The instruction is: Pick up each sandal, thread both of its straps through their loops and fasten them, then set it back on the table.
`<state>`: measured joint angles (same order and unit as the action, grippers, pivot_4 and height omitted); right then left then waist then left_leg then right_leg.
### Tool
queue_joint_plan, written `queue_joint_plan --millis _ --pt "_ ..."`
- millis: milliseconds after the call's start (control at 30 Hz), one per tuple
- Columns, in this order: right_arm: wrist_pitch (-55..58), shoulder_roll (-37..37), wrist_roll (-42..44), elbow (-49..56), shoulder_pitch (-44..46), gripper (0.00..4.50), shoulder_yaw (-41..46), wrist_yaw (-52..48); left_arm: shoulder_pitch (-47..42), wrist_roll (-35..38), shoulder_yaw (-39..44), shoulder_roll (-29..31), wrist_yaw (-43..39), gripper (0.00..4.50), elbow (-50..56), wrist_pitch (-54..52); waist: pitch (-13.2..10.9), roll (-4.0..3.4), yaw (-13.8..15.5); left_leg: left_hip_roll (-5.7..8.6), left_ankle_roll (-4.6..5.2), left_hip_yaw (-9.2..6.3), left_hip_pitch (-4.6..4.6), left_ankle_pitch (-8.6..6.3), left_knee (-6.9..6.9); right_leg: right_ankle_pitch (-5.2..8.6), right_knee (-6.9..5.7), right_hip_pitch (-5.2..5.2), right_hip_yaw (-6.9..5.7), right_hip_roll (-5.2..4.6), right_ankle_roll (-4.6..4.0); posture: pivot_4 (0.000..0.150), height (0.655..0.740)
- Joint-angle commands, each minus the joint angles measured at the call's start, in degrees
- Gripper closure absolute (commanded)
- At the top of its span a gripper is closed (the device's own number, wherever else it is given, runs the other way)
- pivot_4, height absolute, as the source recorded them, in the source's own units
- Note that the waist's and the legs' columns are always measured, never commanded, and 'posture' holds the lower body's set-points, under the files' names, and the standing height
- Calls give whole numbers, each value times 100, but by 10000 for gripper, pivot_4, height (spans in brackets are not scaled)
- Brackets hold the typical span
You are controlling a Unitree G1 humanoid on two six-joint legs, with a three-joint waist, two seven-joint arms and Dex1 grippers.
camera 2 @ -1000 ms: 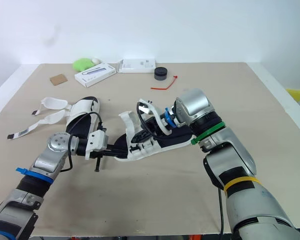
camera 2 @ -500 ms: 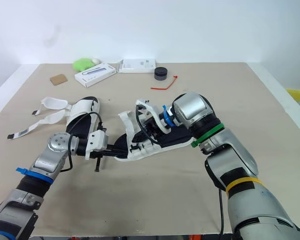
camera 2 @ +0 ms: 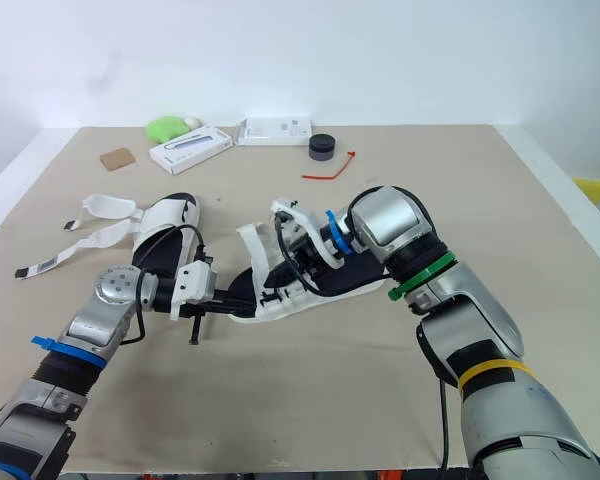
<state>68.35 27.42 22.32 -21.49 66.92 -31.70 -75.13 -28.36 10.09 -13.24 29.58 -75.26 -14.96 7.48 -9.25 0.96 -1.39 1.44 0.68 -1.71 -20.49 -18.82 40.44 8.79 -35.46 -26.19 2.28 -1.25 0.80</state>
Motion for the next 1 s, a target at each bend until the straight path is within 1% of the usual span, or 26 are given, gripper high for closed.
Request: queue_joint_plan --millis 33,367,733,1000 --pt "431 76 250 170 258 44604 231 -156 165 -128 -209 52 -123 45000 -75 -61 0 0 0 0 0 0 -1 0 0 0 0 -1 0 0 0 1500 7400" --pt "962 171 546 420 261 44604 187 -128 181 -134 -226 33 -115 45000 -59 -55 0 0 0 0 0 -1 -2 0 0 0 1 -1 -1 0 0 1500 7400" --pt "1087 -164 551 -90 394 44604 332 137 212 -141 -232 30 -103 45000 -30 -59 0 0 -1 0 0 -1 -2 0 -1 0 1 -1 -1 -1 0 1500 7400" --pt "745 -149 289 -531 418 44604 47 126 236 -148 -229 39 -89 45000 -11 -53 0 -1 -1 0 0 0 -3 0 -1 0 3 -2 -1 -1 0 1500 7400"
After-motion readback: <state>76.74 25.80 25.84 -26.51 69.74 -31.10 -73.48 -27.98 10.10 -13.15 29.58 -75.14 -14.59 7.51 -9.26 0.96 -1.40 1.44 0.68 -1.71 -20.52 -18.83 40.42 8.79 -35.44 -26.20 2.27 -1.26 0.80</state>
